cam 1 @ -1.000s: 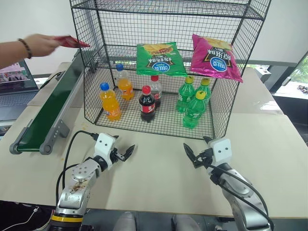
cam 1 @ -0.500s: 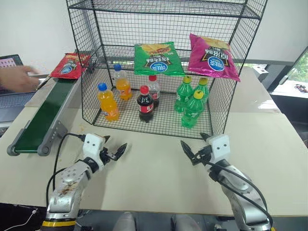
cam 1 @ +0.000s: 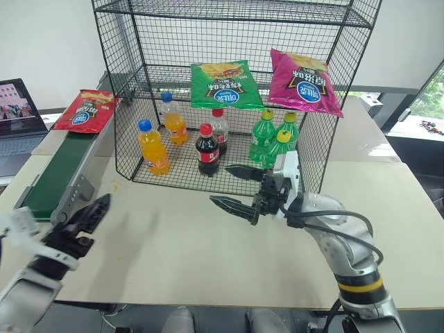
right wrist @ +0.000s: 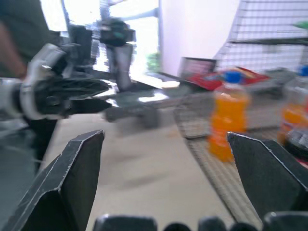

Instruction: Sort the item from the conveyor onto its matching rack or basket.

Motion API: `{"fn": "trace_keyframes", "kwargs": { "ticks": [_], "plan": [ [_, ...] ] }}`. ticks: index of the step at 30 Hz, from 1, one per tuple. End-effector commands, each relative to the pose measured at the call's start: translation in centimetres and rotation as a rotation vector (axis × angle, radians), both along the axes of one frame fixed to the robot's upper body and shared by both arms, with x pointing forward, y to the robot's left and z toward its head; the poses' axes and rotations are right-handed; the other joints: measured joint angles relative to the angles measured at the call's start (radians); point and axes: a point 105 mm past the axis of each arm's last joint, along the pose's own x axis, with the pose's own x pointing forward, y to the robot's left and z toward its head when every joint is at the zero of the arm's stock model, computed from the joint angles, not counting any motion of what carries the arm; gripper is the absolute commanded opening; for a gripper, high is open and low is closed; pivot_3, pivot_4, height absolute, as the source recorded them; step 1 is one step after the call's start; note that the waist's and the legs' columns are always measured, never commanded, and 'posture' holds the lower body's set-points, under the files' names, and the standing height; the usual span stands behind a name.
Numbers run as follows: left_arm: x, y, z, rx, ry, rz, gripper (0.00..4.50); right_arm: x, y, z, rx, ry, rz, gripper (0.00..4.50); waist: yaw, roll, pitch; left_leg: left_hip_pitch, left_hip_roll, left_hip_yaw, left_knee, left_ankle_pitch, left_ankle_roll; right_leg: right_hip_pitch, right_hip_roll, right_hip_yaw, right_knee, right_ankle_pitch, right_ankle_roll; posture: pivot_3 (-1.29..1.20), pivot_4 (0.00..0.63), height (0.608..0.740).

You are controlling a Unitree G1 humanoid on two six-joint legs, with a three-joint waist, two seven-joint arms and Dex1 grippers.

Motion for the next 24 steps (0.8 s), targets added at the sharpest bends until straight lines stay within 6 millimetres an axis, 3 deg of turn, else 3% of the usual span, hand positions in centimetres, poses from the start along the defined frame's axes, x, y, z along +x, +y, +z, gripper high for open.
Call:
{"fn": "trace_keyframes", "kwargs": {
  "ticks": [1,8,13,18,24],
  "plan": [
    [-1.7,3.7,1.2,-0.17,-0.058,0.194,4.45,-1.0,1.1,1.3,0.024,-0.073,0.14,4.5,0.001,0.0,0.0,0.0,0.0,0.0,0.0,0.0,0.0,0.0,0.0,0.0,0.0,0.0,0.0,0.0,0.15,0.74],
    [-3.1,7.0,-0.1,-0.344,-0.039,0.343,4.45,-1.5,3.1,2.2,0.028,-0.146,0.264,4.5,0.006,-0.001,0.0,0.0,0.0,0.0,0.0,0.0,-0.001,0.0,0.0,-0.001,-0.001,0.0,-0.001,0.0,0.15,0.74],
    [-4.3,9.7,0.0,-0.419,-0.088,0.4,4.45,-1.4,3.3,2.8,0.024,-0.175,0.291,4.5,0.003,-0.002,0.0,0.0,0.0,0.0,-0.003,0.0,-0.001,-0.002,0.0,-0.001,0.0,-0.001,-0.002,0.0,0.15,0.74],
    [-5.0,10.7,-0.9,-0.414,-0.055,0.402,4.45,-1.5,3.2,3.8,0.044,-0.179,0.336,4.5,0.003,-0.001,0.0,0.0,0.0,0.0,-0.003,0.001,-0.001,-0.002,0.0,-0.002,-0.001,-0.001,-0.003,0.0,0.15,0.74],
    [-3.8,10.3,-1.0,-0.41,-0.048,0.33,4.45,-2.4,3.2,4.9,0.057,-0.186,0.403,4.5,0.004,-0.001,0.001,0.0,0.0,0.0,-0.004,0.001,-0.002,-0.004,0.0,-0.002,-0.001,-0.002,-0.003,0.0,0.15,0.74]
  ]
}}
